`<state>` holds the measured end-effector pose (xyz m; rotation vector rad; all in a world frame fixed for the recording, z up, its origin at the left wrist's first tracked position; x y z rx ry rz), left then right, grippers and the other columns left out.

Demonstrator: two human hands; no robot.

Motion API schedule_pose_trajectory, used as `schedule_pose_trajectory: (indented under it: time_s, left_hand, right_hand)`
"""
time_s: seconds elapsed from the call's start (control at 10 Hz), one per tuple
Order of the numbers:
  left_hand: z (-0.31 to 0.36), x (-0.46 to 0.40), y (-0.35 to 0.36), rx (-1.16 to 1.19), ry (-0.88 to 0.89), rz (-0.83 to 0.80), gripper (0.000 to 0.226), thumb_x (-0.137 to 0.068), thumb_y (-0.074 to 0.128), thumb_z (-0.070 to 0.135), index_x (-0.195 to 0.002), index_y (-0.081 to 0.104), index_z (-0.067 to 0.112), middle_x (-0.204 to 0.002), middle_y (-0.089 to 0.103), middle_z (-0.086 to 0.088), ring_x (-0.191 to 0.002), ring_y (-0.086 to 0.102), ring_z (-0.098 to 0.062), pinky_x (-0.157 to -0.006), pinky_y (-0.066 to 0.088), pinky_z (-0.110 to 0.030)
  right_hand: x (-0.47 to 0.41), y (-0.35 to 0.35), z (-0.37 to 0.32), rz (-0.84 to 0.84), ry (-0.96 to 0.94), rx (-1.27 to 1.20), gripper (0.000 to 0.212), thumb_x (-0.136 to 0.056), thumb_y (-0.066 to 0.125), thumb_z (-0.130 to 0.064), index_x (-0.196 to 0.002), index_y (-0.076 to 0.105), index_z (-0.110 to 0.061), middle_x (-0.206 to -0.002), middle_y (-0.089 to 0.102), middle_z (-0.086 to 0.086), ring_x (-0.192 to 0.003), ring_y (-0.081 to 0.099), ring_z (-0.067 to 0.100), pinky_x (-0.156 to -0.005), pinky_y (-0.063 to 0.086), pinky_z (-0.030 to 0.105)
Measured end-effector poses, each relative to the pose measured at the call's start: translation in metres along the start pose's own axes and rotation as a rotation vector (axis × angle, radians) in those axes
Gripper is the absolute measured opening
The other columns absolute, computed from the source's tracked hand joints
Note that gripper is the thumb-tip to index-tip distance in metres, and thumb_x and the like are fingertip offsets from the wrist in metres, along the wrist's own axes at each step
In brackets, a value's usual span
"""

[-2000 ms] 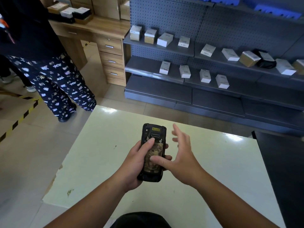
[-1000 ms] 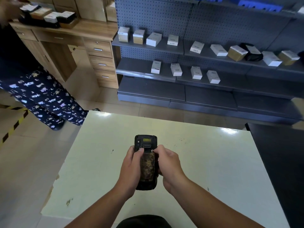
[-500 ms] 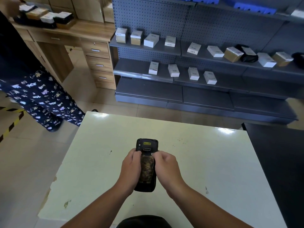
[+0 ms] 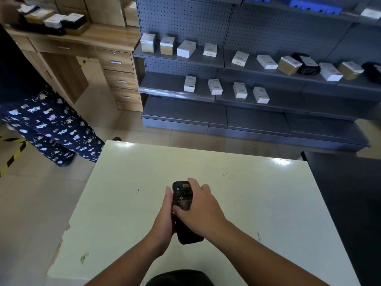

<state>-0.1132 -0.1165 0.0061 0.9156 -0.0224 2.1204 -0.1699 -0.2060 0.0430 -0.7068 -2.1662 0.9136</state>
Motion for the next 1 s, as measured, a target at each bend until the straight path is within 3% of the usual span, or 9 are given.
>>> schedule_pose_trajectory:
  time_s: [0.1, 0.2, 0.3, 0.4, 0.5, 0.7, 0.9, 1.0]
  left_hand:
    - [-0.001, 0.0, -0.01, -0.068, -0.02, -0.055, 0.072, -0.088, 0.02, 0.077, -0.123, 0.069, 0.04, -0.12, 0.078, 0.003, -0.113, 0.071, -0.013, -0.099, 0.054, -0.042]
    - [0.011, -0.009, -0.037, -0.346, 0.047, -0.002, 0.068, -0.096, 0.018, 0.076, -0.126, 0.067, 0.04, -0.123, 0.076, 0.006, -0.111, 0.071, -0.013, -0.106, 0.05, -0.045]
    - [0.027, -0.028, -0.08, -1.128, 0.343, 0.245, 0.046, -0.101, 0.042, 0.045, -0.143, 0.054, 0.03, -0.132, 0.066, 0.004, -0.117, 0.063, -0.021, -0.104, 0.048, -0.044]
    - [0.024, -0.044, -0.104, -1.56, 0.533, 0.331, 0.051, -0.083, 0.058, 0.025, -0.134, 0.063, 0.016, -0.123, 0.07, -0.007, -0.112, 0.065, -0.031, -0.105, 0.048, -0.052]
    - [0.008, -0.055, -0.109, -1.581, 0.572, 0.283, 0.053, -0.08, 0.067, 0.025, -0.132, 0.064, 0.015, -0.121, 0.069, -0.005, -0.113, 0.064, -0.029, -0.109, 0.043, -0.049]
    - [-0.046, -0.066, -0.113, -1.633, 0.555, 0.161, 0.051, -0.084, 0.049, 0.034, -0.13, 0.063, 0.017, -0.122, 0.067, -0.001, -0.113, 0.062, -0.024, -0.112, 0.04, -0.045]
    - [-0.059, -0.06, -0.118, -1.629, 0.527, 0.125, 0.051, -0.083, 0.056, 0.035, -0.131, 0.063, 0.019, -0.123, 0.068, 0.001, -0.115, 0.062, -0.022, -0.112, 0.044, -0.045]
    - [-0.052, -0.052, -0.112, -1.603, 0.57, 0.136, 0.051, -0.084, 0.051, 0.036, -0.13, 0.064, 0.018, -0.121, 0.068, 0.001, -0.114, 0.063, -0.022, -0.113, 0.034, -0.041]
  right_hand:
    - [-0.006, -0.002, -0.007, -0.017, -0.003, 0.077, 0.068, -0.079, 0.07, -0.053, -0.132, 0.036, -0.031, -0.112, 0.047, 0.004, -0.098, 0.061, 0.026, -0.08, 0.055, 0.035]
    - [-0.015, 0.001, -0.01, -0.021, 0.009, 0.155, 0.062, -0.077, 0.069, -0.05, -0.125, 0.038, -0.027, -0.107, 0.048, 0.004, -0.091, 0.059, 0.026, -0.073, 0.051, 0.033]
    - [-0.03, 0.013, -0.007, -0.017, 0.037, 0.208, 0.06, -0.076, 0.068, -0.048, -0.122, 0.038, -0.024, -0.106, 0.046, 0.004, -0.088, 0.056, 0.027, -0.07, 0.049, 0.033]
    - [-0.051, 0.041, 0.006, -0.062, 0.109, 0.22, 0.064, -0.077, 0.069, -0.048, -0.126, 0.037, -0.022, -0.11, 0.045, 0.006, -0.088, 0.054, 0.027, -0.069, 0.048, 0.032]
    - [-0.075, 0.081, 0.021, -0.091, 0.154, 0.24, 0.067, -0.079, 0.068, -0.046, -0.13, 0.036, -0.018, -0.116, 0.046, 0.01, -0.09, 0.054, 0.028, -0.069, 0.049, 0.032]
    - [-0.093, 0.142, 0.039, -0.102, 0.142, 0.332, 0.075, -0.084, 0.065, -0.044, -0.142, 0.028, -0.014, -0.124, 0.045, 0.014, -0.102, 0.054, 0.029, -0.075, 0.05, 0.031]
    - [-0.092, 0.143, 0.046, -0.062, 0.101, 0.423, 0.08, -0.089, 0.059, -0.052, -0.151, 0.022, -0.016, -0.129, 0.044, 0.012, -0.107, 0.051, 0.027, -0.07, 0.048, 0.031]
    - [-0.081, 0.127, 0.046, -0.107, 0.072, 0.304, 0.086, -0.093, 0.056, -0.057, -0.158, 0.013, -0.02, -0.142, 0.041, 0.008, -0.122, 0.046, 0.026, -0.087, 0.053, 0.037]
Point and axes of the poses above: each hand's wrist, its own x-axis away from the middle knuckle, its own y-axis out of the palm, z = x × y, the point moved 5 cm from there along -x, towards the middle knuckle
